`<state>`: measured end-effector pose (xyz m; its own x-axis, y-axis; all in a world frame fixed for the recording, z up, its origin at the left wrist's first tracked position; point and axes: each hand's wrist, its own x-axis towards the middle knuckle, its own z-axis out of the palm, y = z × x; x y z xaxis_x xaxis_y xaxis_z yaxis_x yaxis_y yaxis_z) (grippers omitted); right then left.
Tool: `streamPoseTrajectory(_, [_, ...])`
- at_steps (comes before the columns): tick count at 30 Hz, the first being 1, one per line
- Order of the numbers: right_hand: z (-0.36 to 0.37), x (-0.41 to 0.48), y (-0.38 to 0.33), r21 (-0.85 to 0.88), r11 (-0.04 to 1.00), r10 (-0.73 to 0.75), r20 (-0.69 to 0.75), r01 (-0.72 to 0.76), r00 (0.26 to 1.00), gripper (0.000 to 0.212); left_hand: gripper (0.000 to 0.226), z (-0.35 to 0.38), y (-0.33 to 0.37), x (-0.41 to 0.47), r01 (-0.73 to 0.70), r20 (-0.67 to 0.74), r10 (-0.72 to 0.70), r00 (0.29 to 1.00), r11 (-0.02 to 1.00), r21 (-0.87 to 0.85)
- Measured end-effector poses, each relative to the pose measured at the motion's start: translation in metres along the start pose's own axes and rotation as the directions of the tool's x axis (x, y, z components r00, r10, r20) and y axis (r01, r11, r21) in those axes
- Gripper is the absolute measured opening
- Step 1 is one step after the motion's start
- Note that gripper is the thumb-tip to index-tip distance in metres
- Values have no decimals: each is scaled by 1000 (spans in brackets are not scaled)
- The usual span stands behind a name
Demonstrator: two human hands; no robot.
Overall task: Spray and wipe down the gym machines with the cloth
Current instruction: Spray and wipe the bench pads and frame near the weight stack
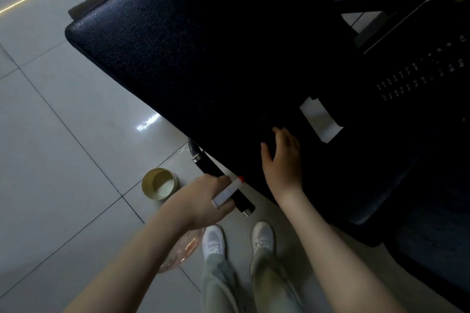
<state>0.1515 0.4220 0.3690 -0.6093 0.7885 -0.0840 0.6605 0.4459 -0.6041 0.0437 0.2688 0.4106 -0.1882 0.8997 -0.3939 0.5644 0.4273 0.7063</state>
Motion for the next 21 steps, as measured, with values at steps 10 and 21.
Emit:
streamPoseTrajectory(10, [16,-23,0,-123,987,103,-30,-106,994,44,60,-22,-22,-6,31,44,-32,999,999,15])
streamPoseTrajectory(21, [40,-40,-21,-57,945,306,-186,-321,934,46,64,-36,-26,3,-3,-19,3,1000,1000,26])
